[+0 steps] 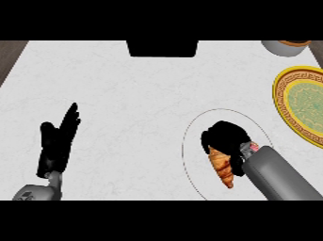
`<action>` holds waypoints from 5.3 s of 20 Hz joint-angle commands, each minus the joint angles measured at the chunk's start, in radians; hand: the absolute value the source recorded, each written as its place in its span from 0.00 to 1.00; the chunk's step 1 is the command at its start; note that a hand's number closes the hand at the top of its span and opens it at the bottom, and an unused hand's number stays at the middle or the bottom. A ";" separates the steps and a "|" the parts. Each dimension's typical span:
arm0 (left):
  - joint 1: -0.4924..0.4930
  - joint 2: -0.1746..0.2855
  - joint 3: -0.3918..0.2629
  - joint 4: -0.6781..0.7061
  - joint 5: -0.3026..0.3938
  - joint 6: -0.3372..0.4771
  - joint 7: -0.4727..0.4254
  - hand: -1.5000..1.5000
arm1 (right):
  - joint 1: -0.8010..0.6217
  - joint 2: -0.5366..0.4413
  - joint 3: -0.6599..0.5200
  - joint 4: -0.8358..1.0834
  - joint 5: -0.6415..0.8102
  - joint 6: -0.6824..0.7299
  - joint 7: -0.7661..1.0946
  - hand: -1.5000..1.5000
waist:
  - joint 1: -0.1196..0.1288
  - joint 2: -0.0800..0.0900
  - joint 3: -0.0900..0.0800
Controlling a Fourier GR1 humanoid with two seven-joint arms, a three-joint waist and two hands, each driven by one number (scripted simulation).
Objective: Pick the croissant from the placemat and place it in the plate
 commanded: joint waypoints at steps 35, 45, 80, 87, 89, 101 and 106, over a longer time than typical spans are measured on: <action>0.040 -0.026 0.056 -0.015 -0.022 -0.066 -0.026 0.50 | -0.016 -0.092 -0.933 -0.054 -0.283 -0.614 0.239 1.00 | 0.000 0.006 0.002; 0.008 -0.046 0.043 -0.017 -0.068 -0.057 0.005 0.50 | -0.197 -0.211 -0.994 0.512 -0.267 -0.778 0.035 1.00 | 0.022 0.014 0.004; -0.001 -0.082 0.052 -0.004 -0.068 -0.070 -0.011 0.50 | -0.239 -0.488 -1.342 1.077 -0.652 -0.136 -0.534 0.00 | 0.029 0.025 0.008; 0.025 -0.105 0.030 -0.021 -0.092 -0.053 -0.026 0.50 | -0.182 -0.493 -1.332 1.044 -0.673 -0.031 -0.628 0.00 | 0.024 0.018 0.007; -0.016 -0.089 0.049 -0.005 -0.074 -0.072 0.012 0.50 | -0.159 -0.464 -1.313 1.035 -0.659 -0.076 -0.650 0.00 | 0.025 0.021 0.008; 0.021 -0.098 0.041 -0.018 -0.090 -0.077 -0.005 0.50 | -0.167 -0.436 -1.282 1.033 -0.655 -0.237 -0.594 0.00 | 0.032 0.021 0.007; 0.001 -0.088 0.061 -0.004 -0.089 -0.077 -0.010 0.50 | -0.134 -0.439 -1.289 1.051 -0.661 -0.258 -0.624 0.00 | 0.036 0.025 0.009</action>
